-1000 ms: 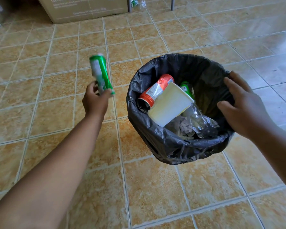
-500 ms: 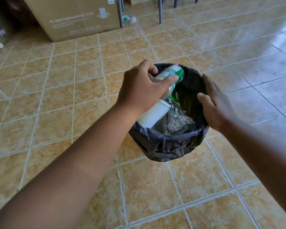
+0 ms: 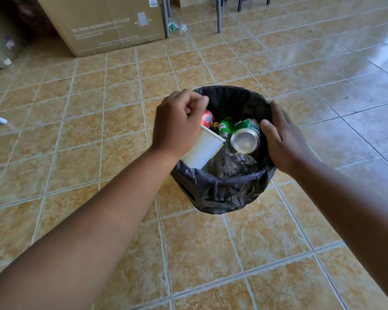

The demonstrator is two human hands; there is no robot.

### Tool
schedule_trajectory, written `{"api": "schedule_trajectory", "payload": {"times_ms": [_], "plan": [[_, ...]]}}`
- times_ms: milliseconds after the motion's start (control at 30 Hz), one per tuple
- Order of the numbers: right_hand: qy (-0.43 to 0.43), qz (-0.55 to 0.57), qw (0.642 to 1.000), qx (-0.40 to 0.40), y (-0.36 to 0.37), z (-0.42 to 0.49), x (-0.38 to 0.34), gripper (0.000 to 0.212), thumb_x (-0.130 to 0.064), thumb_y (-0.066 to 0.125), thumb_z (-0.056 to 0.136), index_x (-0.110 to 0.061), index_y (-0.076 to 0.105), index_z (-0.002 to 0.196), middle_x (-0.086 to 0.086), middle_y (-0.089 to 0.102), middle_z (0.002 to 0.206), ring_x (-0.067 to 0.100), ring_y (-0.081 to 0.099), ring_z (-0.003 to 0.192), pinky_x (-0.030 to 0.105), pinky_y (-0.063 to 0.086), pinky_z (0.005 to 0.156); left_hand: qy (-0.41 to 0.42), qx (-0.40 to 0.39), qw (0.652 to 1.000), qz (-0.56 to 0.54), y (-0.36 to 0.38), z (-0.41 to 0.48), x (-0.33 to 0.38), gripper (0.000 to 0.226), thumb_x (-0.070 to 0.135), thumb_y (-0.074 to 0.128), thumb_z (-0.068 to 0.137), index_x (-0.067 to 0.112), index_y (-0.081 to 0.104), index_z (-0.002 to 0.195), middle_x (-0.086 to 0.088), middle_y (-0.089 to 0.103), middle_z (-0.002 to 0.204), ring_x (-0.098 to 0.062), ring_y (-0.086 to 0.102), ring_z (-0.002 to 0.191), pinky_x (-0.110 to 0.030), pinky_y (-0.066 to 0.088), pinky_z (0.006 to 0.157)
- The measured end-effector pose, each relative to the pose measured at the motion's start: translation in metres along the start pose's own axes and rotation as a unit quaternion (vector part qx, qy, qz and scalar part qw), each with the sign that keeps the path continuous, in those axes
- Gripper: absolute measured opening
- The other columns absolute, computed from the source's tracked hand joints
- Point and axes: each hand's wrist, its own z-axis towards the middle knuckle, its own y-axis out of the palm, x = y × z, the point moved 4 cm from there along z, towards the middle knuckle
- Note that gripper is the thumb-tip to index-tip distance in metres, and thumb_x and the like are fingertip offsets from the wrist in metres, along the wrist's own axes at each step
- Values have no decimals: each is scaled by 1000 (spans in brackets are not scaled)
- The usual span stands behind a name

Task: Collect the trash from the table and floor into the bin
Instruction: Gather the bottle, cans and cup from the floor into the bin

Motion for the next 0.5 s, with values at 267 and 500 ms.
{"api": "schedule_trajectory", "payload": {"times_ms": [267, 500], "plan": [[37, 0, 999, 28, 4, 1, 7, 68, -35, 44, 91, -22, 19, 153, 2, 20, 159, 26, 26, 142, 37, 21, 113, -235, -71, 965, 92, -10, -6, -98, 38, 34, 53, 95, 16, 55, 128, -2, 55, 116, -17, 52, 99, -26, 37, 81], [105, 70, 988, 84, -1, 1, 14, 52, -46, 47, 93, -22, 47, 140, 7, 53, 128, 22, 53, 109, 29, 38, 87, -264, -64, 960, 66, -1, -9, -114, 27, 28, 51, 96, 17, 61, 118, 10, 53, 83, -2, 51, 69, -21, 35, 54]]}}
